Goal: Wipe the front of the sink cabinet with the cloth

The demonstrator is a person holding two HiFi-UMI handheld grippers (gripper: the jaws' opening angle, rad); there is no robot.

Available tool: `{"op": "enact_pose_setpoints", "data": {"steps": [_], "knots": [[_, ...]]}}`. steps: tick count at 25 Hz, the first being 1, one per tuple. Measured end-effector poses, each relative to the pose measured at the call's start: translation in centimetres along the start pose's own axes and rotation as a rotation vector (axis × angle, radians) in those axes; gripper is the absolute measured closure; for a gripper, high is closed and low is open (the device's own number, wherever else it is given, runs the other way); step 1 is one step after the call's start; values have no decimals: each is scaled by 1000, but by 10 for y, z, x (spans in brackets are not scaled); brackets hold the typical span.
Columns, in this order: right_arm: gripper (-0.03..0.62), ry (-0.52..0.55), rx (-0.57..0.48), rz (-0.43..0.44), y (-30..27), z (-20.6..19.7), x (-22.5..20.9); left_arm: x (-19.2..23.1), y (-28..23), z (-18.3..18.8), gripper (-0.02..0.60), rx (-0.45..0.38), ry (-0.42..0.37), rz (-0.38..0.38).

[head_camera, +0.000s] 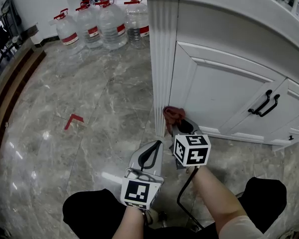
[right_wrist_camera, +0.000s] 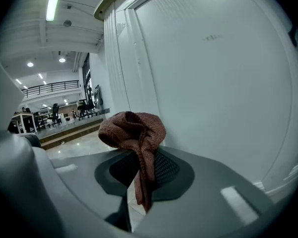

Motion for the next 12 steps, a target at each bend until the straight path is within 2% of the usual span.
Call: {"op": "enact_pose_setpoints", "data": {"steps": [12], "knots": [[507, -46, -19, -90, 43, -5, -60, -35, -18, 12, 581, -8, -4, -69]]}}
Point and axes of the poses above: the fingertips, and each gripper's own axes: y backward along the fingers, x to its left, z out of its top, the point moved 6 cm from there along y, backward along the fingers, and after that the axes turned 13 degrees about x, right-handed, at the moved point
